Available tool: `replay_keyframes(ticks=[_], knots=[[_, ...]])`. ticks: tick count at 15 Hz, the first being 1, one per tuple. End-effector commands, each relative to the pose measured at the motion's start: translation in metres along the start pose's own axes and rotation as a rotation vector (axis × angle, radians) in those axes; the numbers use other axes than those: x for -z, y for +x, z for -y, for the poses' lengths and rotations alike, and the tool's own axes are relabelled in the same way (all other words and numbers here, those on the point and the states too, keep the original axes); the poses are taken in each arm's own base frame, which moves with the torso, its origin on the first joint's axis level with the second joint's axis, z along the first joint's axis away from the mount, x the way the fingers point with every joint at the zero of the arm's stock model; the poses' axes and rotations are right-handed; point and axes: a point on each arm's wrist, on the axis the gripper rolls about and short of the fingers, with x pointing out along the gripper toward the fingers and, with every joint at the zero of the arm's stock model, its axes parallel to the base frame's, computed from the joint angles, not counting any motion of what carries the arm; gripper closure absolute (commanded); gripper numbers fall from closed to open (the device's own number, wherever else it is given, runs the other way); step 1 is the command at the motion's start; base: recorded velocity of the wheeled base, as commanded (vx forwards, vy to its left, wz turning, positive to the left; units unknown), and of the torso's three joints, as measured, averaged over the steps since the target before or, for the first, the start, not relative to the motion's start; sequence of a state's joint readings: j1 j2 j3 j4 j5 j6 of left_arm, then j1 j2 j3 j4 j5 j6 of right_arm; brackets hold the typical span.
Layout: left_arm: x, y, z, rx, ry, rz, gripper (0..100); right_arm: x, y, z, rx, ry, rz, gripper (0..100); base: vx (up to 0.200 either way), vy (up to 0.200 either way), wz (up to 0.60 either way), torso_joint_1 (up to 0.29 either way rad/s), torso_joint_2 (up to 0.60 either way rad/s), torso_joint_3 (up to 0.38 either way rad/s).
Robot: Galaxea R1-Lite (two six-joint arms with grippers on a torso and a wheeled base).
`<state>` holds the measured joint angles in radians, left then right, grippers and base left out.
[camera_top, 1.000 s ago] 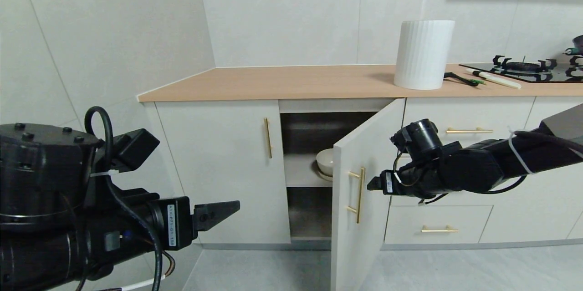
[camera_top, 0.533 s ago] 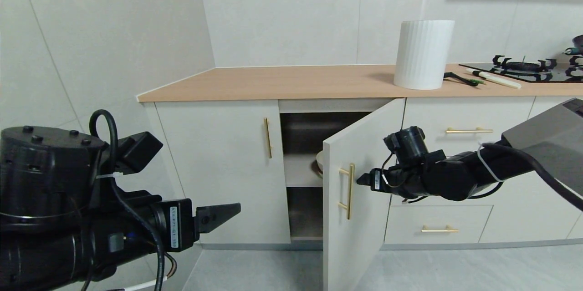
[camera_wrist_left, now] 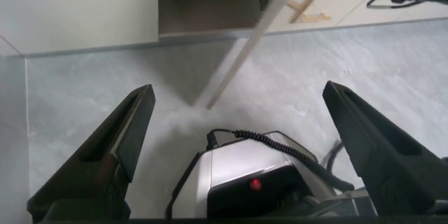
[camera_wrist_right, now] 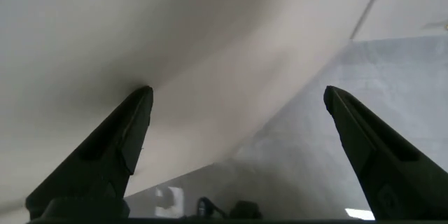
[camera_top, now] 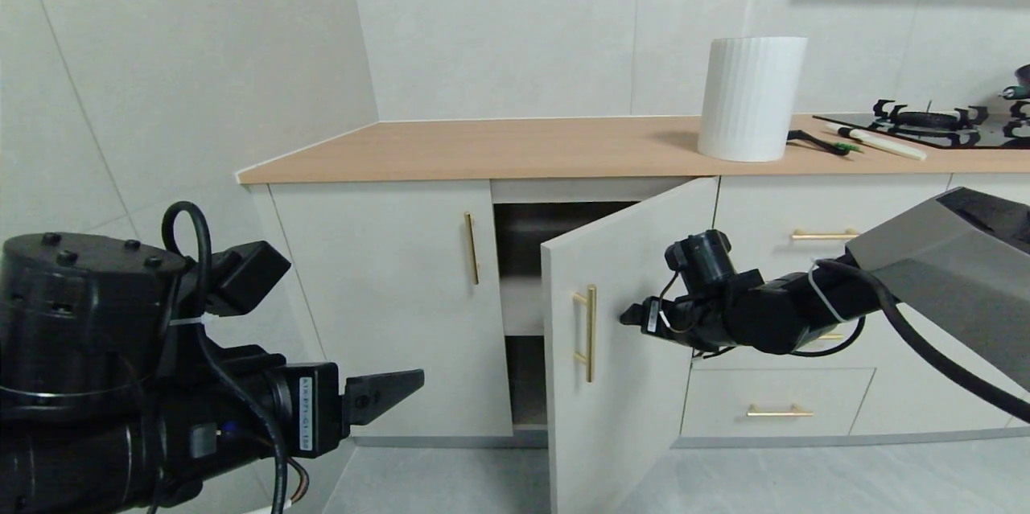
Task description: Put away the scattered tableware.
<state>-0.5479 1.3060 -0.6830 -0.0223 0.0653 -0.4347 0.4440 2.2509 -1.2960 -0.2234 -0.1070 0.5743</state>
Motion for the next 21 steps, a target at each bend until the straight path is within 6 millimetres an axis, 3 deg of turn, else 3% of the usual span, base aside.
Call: replay_keyframes(ticks=[1, 4, 13, 18, 21], knots=[[0.0, 0.001, 0.0, -0.002, 0.001, -0.002, 0, 0.003, 0.008, -0.003, -0.003, 0.021, -0.004, 0, 0.2, 0.0, 0.0, -0.002, 0.0, 0.002], [0.0, 0.001, 0.0, -0.002, -0.001, -0.002, 0, 0.0, 0.01, -0.009, -0.02, 0.076, 0.009, 0, 0.2, 0.0, 0.0, 0.004, 0.0, -0.002], [-0.001, 0.0, 0.0, 0.0, -0.005, 0.006, 0, -0.021, 0.024, -0.024, -0.072, 0.324, 0.081, 0, 0.0, 0.0, 0.0, 0.0, 0.0, 0.0], [-0.002, 0.0, 0.001, 0.004, -0.012, 0.016, 0, -0.033, 0.045, -0.015, 0.017, 0.402, 0.192, 0, 0.0, 0.0, 0.0, 0.0, 0.0, 0.0], [-0.003, 0.001, 0.0, 0.003, -0.015, 0.023, 0, -0.039, 0.047, -0.011, 0.031, 0.414, 0.216, 0, 0.0, 0.0, 0.0, 0.0, 0.0, 0.0]])
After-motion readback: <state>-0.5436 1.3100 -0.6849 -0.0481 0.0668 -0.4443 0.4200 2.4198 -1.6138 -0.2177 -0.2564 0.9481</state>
